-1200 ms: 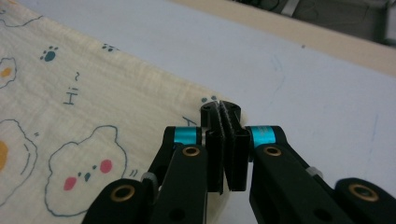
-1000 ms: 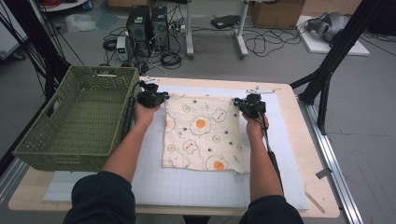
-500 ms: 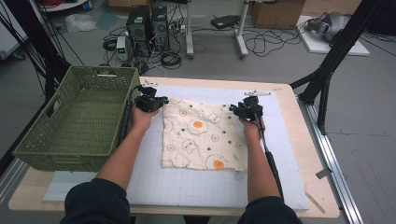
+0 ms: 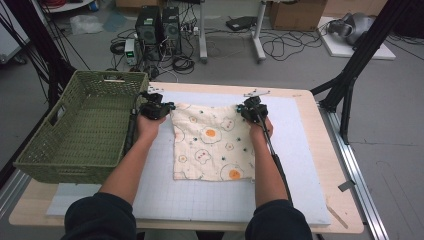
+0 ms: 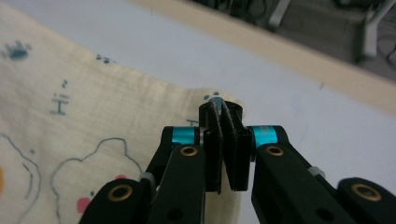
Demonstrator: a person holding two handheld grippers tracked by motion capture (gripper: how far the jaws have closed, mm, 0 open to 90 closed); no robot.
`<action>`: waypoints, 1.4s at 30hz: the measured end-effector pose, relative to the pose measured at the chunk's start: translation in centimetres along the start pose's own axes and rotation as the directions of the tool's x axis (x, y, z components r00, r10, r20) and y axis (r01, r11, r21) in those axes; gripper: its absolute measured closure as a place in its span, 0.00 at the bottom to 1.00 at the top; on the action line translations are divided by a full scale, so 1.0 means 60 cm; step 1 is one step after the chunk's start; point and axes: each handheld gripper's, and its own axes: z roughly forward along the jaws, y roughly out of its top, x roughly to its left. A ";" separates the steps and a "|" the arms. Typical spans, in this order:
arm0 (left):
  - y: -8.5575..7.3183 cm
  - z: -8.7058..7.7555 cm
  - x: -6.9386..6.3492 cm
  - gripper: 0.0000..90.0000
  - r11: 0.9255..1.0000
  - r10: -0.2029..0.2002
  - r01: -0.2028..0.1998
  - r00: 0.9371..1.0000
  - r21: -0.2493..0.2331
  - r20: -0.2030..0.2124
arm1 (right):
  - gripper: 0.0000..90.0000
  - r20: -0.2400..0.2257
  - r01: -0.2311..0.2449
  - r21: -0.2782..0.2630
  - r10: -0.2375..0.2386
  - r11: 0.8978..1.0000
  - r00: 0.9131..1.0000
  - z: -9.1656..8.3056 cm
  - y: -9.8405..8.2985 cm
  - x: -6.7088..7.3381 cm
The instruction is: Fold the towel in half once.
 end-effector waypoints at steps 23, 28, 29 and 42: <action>-0.062 -0.113 -0.074 0.97 0.994 0.050 -0.030 0.979 -0.103 0.200 | 0.96 -0.149 0.037 -0.123 -0.055 0.992 0.987 -0.139 -0.062 0.012; -0.097 -0.137 -0.094 0.97 0.992 0.054 -0.025 0.970 -0.122 0.238 | 0.96 -0.176 0.047 -0.105 -0.065 0.993 0.982 -0.171 -0.088 0.023; -0.105 -0.142 -0.099 0.97 0.992 0.062 -0.032 0.968 -0.123 0.244 | 0.96 -0.180 0.044 -0.111 -0.063 0.993 0.982 -0.178 -0.093 0.027; -0.166 -0.172 -0.115 0.97 0.993 0.094 -0.071 0.953 -0.090 0.287 | 0.96 -0.175 0.073 -0.116 -0.093 0.991 0.980 -0.231 -0.168 0.045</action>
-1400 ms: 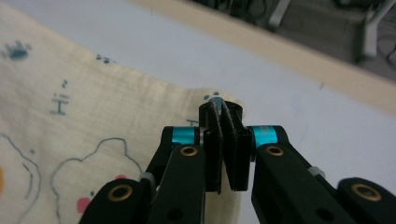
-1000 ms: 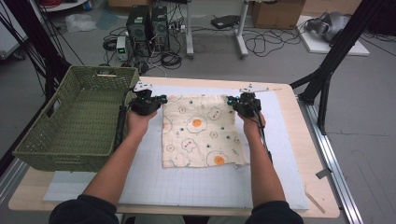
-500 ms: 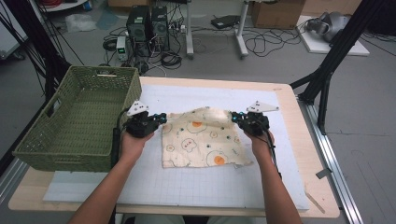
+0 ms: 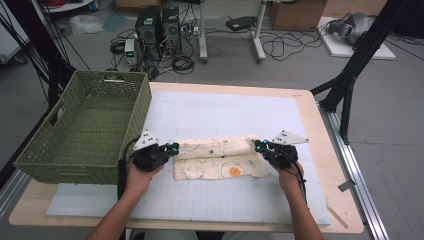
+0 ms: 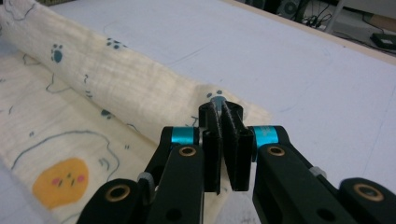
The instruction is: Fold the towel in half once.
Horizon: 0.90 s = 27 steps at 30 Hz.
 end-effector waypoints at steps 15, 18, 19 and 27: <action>-0.035 -0.010 -0.012 0.93 0.999 0.006 -0.009 0.998 0.047 0.057 | 0.93 -0.045 0.054 0.054 -0.051 0.997 0.998 -0.015 -0.033 0.012; -0.037 -0.013 -0.010 0.87 0.999 -0.001 -0.001 0.999 0.052 0.052 | 0.88 -0.062 0.039 0.040 -0.037 0.998 0.997 -0.028 -0.037 0.009; -0.037 -0.015 -0.007 0.83 0.999 -0.011 0.009 0.999 0.050 0.052 | 0.86 -0.065 0.036 0.035 -0.034 0.999 0.997 -0.034 -0.038 0.008; -0.025 -0.031 0.001 0.54 0.997 -0.072 0.073 0.996 -0.015 0.049 | 0.77 -0.027 -0.022 -0.029 0.021 0.999 0.999 -0.089 -0.047 -0.008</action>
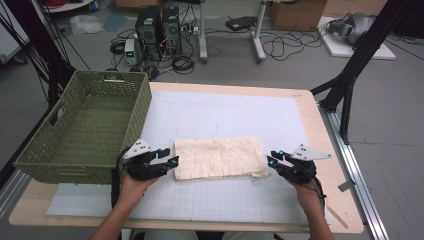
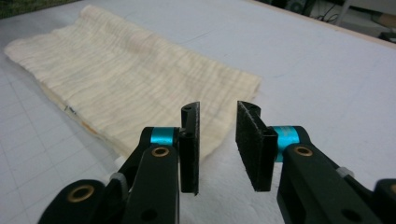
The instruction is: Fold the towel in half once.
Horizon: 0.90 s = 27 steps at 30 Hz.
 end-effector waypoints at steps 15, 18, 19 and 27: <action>0.006 0.048 0.026 0.55 0.995 -0.021 0.036 0.988 0.095 -0.151 | 0.68 -0.014 0.035 0.250 -0.033 0.968 0.999 0.063 -0.010 0.039; 0.011 0.066 0.038 0.51 0.992 -0.042 0.064 0.982 0.113 -0.183 | 0.61 0.008 0.003 0.254 -0.005 0.967 1.000 0.061 -0.010 0.036; 0.013 0.073 0.042 0.50 0.990 -0.043 0.067 0.981 0.125 -0.188 | 0.62 0.009 -0.013 0.256 0.011 0.967 1.000 0.061 -0.011 0.035; 0.020 0.112 0.037 0.95 0.974 0.038 0.007 0.980 0.227 -0.193 | 0.95 -0.042 -0.079 0.283 0.095 0.956 0.995 0.061 -0.007 0.040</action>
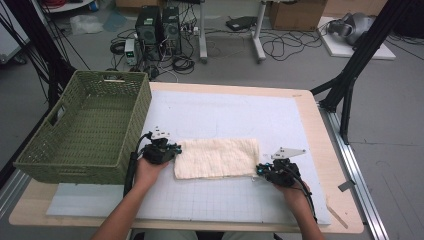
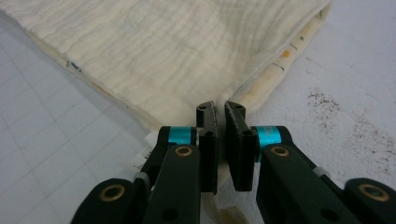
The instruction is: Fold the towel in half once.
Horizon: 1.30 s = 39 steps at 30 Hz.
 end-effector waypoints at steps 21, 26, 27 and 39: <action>0.021 0.030 0.033 0.65 0.998 -0.062 0.062 0.998 -0.015 0.010 | 0.55 0.118 -0.047 -0.116 0.061 0.992 0.991 0.023 0.067 -0.052; 0.022 0.025 0.035 0.95 1.000 -0.026 0.026 1.000 -0.014 -0.012 | 0.83 0.091 -0.026 -0.012 0.027 1.000 0.995 0.082 0.094 -0.054; 0.022 0.022 0.039 0.95 0.999 -0.037 0.036 0.999 -0.016 -0.021 | 0.89 0.092 -0.030 -0.001 0.030 1.000 0.995 0.088 0.094 -0.053; 0.020 0.020 0.045 0.69 0.996 -0.090 0.090 0.995 -0.019 -0.042 | 0.84 0.262 0.040 -0.039 -0.028 0.998 0.965 0.100 0.106 -0.047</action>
